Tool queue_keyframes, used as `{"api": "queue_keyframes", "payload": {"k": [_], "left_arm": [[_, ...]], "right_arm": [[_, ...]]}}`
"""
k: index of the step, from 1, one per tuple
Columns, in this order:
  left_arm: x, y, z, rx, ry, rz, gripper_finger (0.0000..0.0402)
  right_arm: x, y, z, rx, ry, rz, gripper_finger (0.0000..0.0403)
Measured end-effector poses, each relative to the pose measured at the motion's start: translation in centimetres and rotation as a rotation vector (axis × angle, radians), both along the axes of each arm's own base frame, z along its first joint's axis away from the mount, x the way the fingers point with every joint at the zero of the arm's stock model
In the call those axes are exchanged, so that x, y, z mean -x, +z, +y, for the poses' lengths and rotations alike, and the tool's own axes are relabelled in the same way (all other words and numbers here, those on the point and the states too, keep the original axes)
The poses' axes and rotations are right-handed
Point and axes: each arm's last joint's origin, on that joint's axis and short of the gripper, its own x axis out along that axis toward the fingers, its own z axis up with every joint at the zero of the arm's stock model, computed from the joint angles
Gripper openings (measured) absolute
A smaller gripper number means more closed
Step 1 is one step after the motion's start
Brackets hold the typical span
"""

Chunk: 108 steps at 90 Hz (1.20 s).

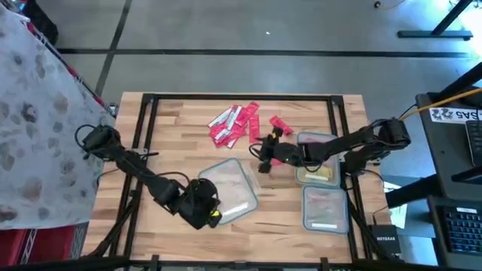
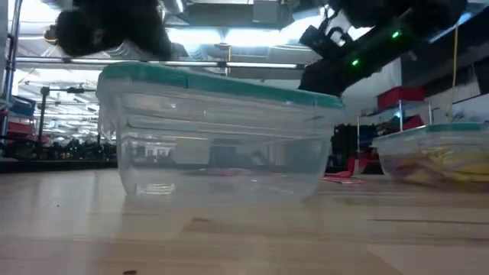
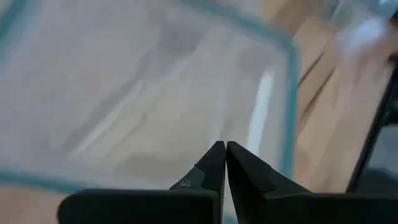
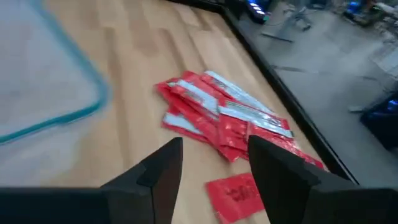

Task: Sort candy
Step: Open the left transparent bin

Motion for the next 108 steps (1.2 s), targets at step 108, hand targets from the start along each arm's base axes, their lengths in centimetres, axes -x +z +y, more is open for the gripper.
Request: {"api": "queue_keyframes", "payload": {"k": [108], "left_arm": [[-2.2,-3.9,2.8,-0.109,0.106,0.167,0.0]], "right_arm": [[0.2,-2.7,8.5,-0.414,0.759,0.246,0.017]]}}
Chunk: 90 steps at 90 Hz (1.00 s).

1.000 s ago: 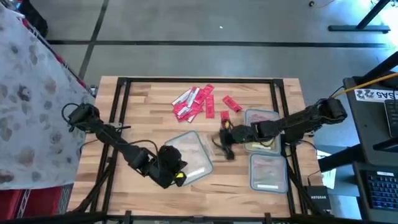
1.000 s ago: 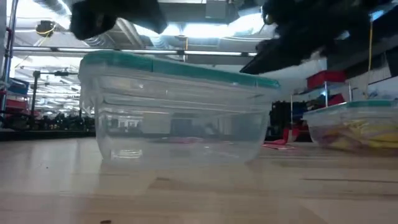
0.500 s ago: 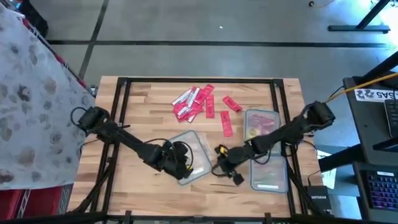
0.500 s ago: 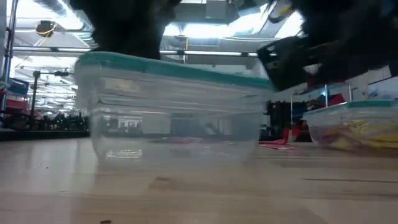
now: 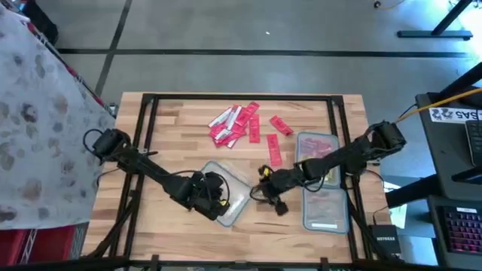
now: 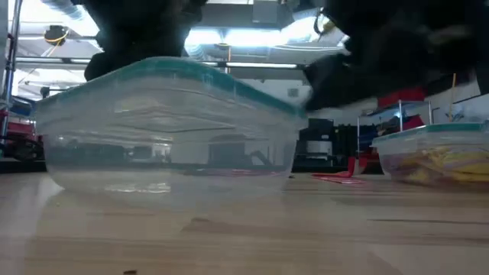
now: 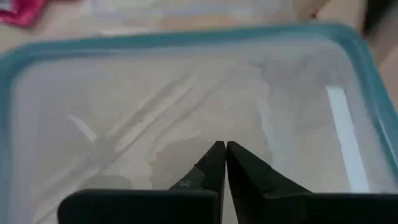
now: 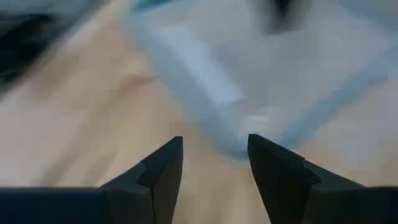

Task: Sort candy
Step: Open the left transparent bin

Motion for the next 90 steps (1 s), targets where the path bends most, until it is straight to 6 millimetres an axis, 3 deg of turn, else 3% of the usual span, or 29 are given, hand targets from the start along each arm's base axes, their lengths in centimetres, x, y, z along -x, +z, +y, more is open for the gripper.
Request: {"api": "queue_keyframes", "payload": {"k": [8,22,37,46,56,64,73,90], "left_arm": [[-0.1,-0.1,0.2,-0.014,0.015,-0.006,0.0],[-0.2,-0.6,0.8,-0.016,0.038,0.001,0.0],[-0.1,-0.5,1.0,-0.051,0.026,0.019,0.0],[-0.2,0.5,0.9,-0.055,0.01,-0.008,0.0],[-0.3,2.0,1.0,-0.065,0.006,-0.058,0.0],[-0.5,2.1,0.9,-0.06,0.003,-0.07,0.0],[-0.9,1.5,0.7,-0.05,0.005,-0.08,0.0],[-1.9,-1.3,0.1,-0.038,0.012,-0.029,0.0]], "right_arm": [[0.6,-1.2,0.0,-0.054,0.023,0.058,0.017],[0.2,-2.6,-0.4,0.009,-0.128,0.005,0.017],[-0.7,-1.9,-1.3,0.096,-0.323,-0.128,0.017],[-1.0,-1.4,-2.3,0.104,-0.386,-0.158,0.017],[-0.9,-2.0,-3.0,0.075,-0.375,-0.08,0.017],[-0.6,-2.7,-3.1,0.043,-0.342,-0.006,0.017],[-0.8,-3.0,-2.7,-0.023,-0.263,0.007,0.017],[-1.8,-4.2,-2.6,-0.074,-0.276,-0.049,0.017]]}}
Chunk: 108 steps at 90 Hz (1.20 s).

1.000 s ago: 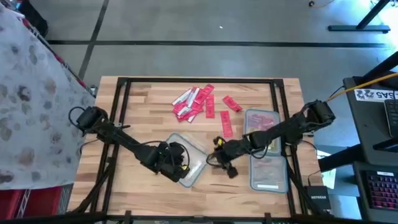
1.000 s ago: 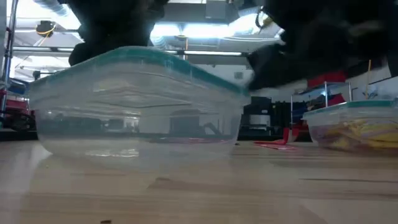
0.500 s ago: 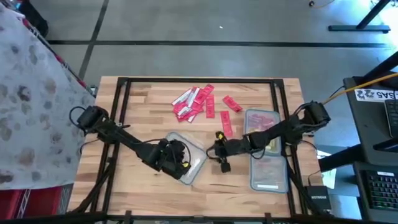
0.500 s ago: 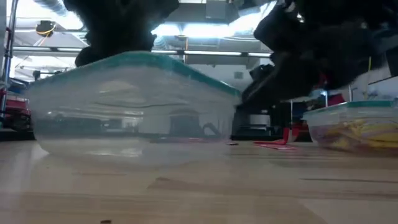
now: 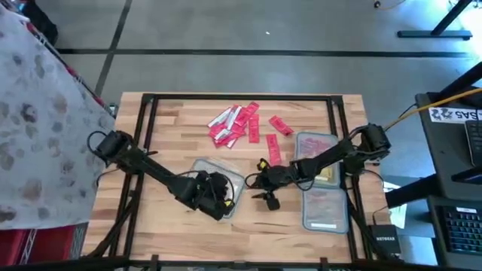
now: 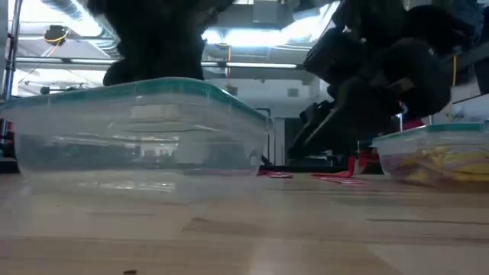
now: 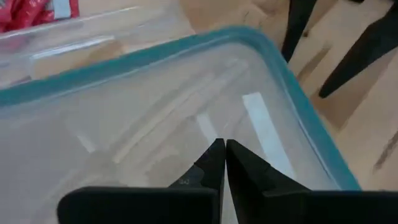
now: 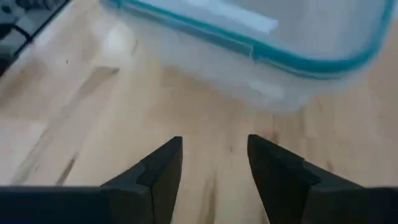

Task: Sort candy
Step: Open the left transparent bin

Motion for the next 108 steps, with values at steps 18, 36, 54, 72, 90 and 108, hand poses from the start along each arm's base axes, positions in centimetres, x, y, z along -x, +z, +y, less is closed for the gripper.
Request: {"api": "queue_keyframes", "payload": {"k": [18,36,54,72,90,108], "left_arm": [[-0.8,-2.0,-0.2,-0.015,0.027,0.016,0.0],[-0.9,-3.1,-0.3,-0.036,0.036,0.037,0.0],[-1.1,-4.3,-0.4,-0.081,0.083,0.021,0.0],[-1.1,-5.0,-0.4,-0.102,0.11,0.008,0.0],[-1.2,-5.2,-0.3,-0.127,0.125,-0.007,0.0],[-1.2,-5.3,-0.3,-0.134,0.129,-0.012,0.0]], "right_arm": [[-1.0,-1.1,-0.3,-0.038,-0.007,-0.086,0.017],[-1.3,-1.5,-0.4,-0.075,0.007,-0.128,0.017],[-1.4,-1.1,-0.1,-0.112,0.097,-0.172,0.017],[-1.2,-1.1,0.0,-0.153,0.176,-0.163,0.017],[0.3,1.0,1.0,-0.228,0.352,-0.25,0.017],[1.7,3.2,0.8,-0.115,0.211,-0.253,0.017]]}}
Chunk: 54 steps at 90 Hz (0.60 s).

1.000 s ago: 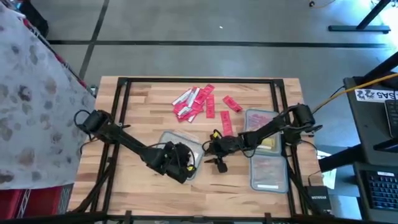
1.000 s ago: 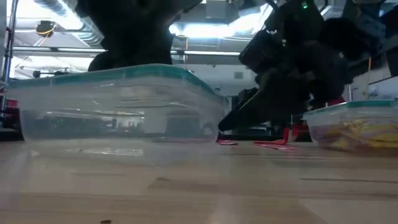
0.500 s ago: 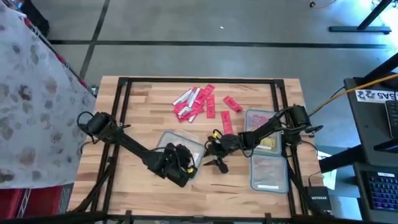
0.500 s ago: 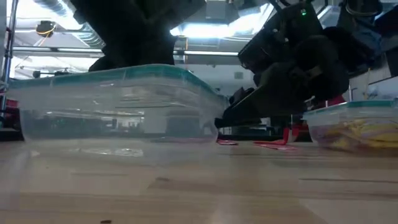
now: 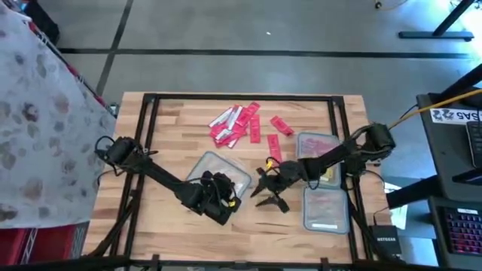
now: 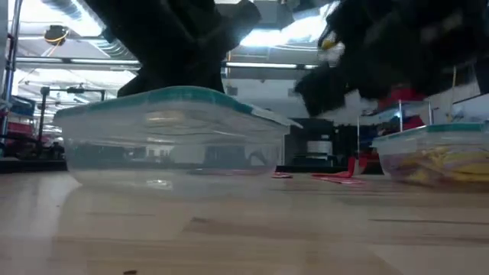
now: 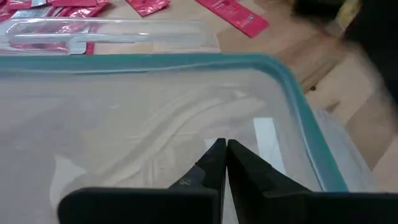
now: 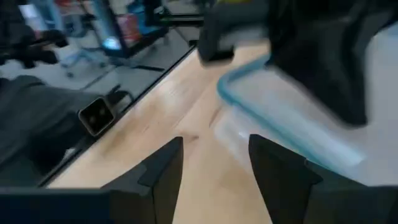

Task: Sort candy
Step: Open the left transparent bin

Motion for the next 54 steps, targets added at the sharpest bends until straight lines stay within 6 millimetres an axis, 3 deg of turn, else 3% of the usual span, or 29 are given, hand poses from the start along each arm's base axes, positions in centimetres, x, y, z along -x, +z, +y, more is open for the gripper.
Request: {"api": "queue_keyframes", "payload": {"k": [13,38,54], "left_arm": [[0.0,0.0,0.0,-0.002,-0.003,-0.004,0.0],[-0.3,0.5,-0.1,-0.022,-0.031,0.007,0.0],[-0.8,3.0,0.1,-0.053,-0.067,-0.031,0.0]], "right_arm": [[0.6,-0.5,-0.9,0.175,-0.181,0.151,0.017],[-0.7,-0.1,-1.1,0.286,-0.319,0.138,0.017],[-2.0,1.3,-3.0,0.397,-0.592,0.109,0.017]]}}
